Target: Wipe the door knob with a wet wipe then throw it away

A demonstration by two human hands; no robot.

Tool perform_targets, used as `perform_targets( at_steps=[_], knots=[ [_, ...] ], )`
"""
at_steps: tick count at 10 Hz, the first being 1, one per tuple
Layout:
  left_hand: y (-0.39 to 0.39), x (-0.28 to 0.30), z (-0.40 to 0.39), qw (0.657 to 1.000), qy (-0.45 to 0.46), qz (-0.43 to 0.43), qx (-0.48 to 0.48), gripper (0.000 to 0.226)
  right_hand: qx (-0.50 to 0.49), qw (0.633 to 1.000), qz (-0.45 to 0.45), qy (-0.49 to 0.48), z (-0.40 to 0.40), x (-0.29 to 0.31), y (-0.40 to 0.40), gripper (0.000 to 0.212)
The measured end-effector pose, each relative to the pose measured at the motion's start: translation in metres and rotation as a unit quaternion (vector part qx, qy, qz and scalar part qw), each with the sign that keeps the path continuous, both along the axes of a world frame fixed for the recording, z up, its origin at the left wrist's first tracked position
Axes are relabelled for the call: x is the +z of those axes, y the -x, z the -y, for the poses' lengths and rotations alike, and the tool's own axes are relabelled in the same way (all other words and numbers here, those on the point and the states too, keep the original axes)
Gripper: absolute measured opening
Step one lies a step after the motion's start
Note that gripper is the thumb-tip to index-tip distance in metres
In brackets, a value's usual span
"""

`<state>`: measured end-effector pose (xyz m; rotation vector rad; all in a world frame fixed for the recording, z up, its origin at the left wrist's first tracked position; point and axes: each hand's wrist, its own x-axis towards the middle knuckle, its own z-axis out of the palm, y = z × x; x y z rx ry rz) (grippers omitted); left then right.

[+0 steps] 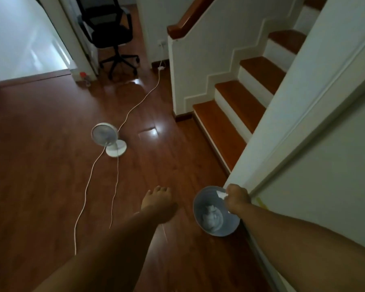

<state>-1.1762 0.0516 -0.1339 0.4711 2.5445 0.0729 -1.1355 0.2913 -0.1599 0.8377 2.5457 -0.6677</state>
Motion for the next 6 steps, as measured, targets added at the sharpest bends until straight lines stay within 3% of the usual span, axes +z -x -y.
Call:
perform_targets(
  at_steps=[4, 6],
  knots=[
    [0.012, -0.022, -0.026, 1.000, 0.010, -0.002, 0.010, 0.058, 0.036, 0.996, 0.063, 0.059, -0.020, -0.033, 0.018, 0.042],
    [0.008, -0.006, -0.049, 1.000, -0.007, -0.021, -0.015, 0.056, 0.033, 0.997, 0.029, 0.062, -0.039, -0.011, 0.009, 0.031]
  ],
)
